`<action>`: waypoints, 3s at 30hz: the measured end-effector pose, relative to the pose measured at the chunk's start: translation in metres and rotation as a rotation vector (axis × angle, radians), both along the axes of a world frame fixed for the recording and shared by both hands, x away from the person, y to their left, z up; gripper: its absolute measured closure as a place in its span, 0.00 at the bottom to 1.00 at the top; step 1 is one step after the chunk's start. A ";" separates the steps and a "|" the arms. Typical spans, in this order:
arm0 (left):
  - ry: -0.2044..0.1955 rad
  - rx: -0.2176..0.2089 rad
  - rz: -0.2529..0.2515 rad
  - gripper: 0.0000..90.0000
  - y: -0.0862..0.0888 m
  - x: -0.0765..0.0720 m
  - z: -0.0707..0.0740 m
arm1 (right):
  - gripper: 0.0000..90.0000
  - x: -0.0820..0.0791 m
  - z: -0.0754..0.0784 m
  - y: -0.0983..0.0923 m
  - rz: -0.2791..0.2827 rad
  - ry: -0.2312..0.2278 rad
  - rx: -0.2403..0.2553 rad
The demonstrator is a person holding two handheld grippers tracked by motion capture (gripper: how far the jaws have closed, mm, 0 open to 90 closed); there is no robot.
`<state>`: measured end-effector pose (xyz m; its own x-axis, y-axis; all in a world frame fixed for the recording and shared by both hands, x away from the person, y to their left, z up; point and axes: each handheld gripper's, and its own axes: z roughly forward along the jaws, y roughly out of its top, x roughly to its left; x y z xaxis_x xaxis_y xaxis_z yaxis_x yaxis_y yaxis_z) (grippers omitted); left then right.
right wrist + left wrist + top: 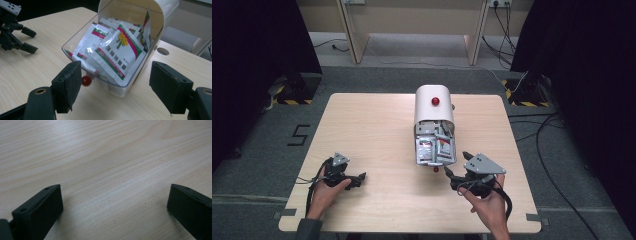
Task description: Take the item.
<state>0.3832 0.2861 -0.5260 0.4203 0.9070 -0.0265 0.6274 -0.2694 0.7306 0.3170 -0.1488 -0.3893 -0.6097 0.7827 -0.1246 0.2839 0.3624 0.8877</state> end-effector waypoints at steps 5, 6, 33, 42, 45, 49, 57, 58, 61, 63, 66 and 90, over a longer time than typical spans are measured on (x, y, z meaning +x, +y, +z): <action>-0.001 0.000 0.000 0.00 0.000 0.000 0.000 | 0.30 0.007 0.001 0.007 0.010 -0.001 -0.004; 0.000 0.000 0.000 0.00 0.000 0.000 0.000 | 0.31 0.009 0.000 0.008 0.010 0.001 -0.005; 0.000 0.000 0.000 0.00 0.000 0.000 0.000 | 0.39 0.032 -0.007 0.032 0.017 -0.004 -0.079; -0.001 0.000 0.000 0.00 0.000 0.000 0.000 | 0.40 0.033 -0.005 0.026 -0.011 -0.023 -0.095; -0.001 0.000 0.000 0.00 0.000 0.000 0.000 | 0.41 0.034 -0.004 0.022 -0.020 -0.027 -0.090; 0.000 0.000 0.000 0.00 0.000 0.000 0.000 | 0.43 0.035 -0.004 0.018 -0.033 -0.033 -0.096; 0.000 0.000 -0.001 0.00 0.000 0.000 0.000 | 0.51 0.038 -0.010 0.020 -0.045 -0.038 -0.137; 0.000 0.000 0.000 0.00 0.000 0.000 0.000 | 0.53 0.038 -0.011 0.021 -0.045 -0.037 -0.141; 0.000 0.000 -0.001 0.00 0.000 0.000 0.000 | 0.54 0.040 -0.013 0.022 -0.048 -0.045 -0.145; -0.001 0.000 0.000 0.00 0.000 0.000 0.000 | 0.57 0.040 -0.015 0.023 -0.057 -0.065 -0.156; -0.001 0.001 -0.001 0.00 0.000 0.000 0.000 | 0.63 0.040 -0.014 0.022 -0.055 -0.103 -0.146; -0.001 0.001 -0.001 0.00 0.000 0.000 0.000 | 0.93 0.036 -0.013 0.008 -0.004 -0.141 -0.045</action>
<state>0.3833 0.2862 -0.5260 0.4216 0.9064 -0.0249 0.6263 -0.2712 0.7309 0.3534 -0.1411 -0.4021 -0.5805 0.7771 -0.2433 0.1595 0.4015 0.9019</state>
